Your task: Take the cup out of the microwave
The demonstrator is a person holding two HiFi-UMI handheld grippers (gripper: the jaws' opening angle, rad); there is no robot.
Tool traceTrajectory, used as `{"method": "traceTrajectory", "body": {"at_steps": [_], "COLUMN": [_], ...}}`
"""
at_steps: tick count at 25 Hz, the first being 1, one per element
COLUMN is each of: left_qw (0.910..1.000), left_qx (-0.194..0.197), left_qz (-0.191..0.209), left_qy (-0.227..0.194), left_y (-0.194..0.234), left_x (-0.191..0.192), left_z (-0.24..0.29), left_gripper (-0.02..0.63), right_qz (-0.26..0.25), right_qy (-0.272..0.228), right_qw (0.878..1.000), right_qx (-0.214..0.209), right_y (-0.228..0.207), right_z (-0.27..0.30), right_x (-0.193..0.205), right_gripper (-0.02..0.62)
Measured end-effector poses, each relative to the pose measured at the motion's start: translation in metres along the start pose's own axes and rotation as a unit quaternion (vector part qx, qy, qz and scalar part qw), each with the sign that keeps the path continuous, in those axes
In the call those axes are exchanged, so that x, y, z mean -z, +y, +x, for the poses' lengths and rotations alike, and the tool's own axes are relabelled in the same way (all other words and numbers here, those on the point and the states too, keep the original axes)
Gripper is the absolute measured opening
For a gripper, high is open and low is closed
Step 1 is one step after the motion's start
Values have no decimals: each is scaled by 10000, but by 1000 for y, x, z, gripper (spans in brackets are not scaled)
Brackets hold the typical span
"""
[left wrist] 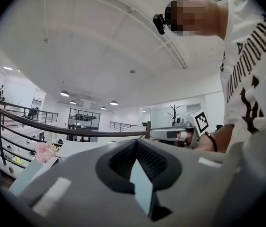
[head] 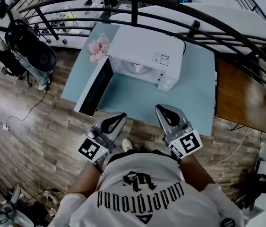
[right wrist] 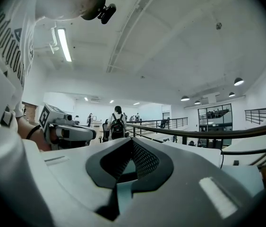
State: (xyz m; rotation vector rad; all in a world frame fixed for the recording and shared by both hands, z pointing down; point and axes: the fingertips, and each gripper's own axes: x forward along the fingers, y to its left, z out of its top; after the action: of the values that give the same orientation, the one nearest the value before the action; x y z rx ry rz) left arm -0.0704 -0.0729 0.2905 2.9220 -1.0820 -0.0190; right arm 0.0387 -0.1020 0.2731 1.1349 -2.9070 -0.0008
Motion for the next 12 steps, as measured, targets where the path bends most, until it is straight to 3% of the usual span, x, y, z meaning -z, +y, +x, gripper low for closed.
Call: {"method": "traceTrajectory", "body": {"at_steps": [12], "left_qw": [10000], "left_qx": [-18], "left_qz": [3], "left_qy": [32], "left_y": [76], "left_x": [10], "left_z": [1], "left_gripper": [51], "right_qz": [-3], "right_qy": [239], "right_qw": [9996], "right_qx": [128], "right_y": [-19], "right_z": [69], "right_x": [24], "right_gripper": [3]}}
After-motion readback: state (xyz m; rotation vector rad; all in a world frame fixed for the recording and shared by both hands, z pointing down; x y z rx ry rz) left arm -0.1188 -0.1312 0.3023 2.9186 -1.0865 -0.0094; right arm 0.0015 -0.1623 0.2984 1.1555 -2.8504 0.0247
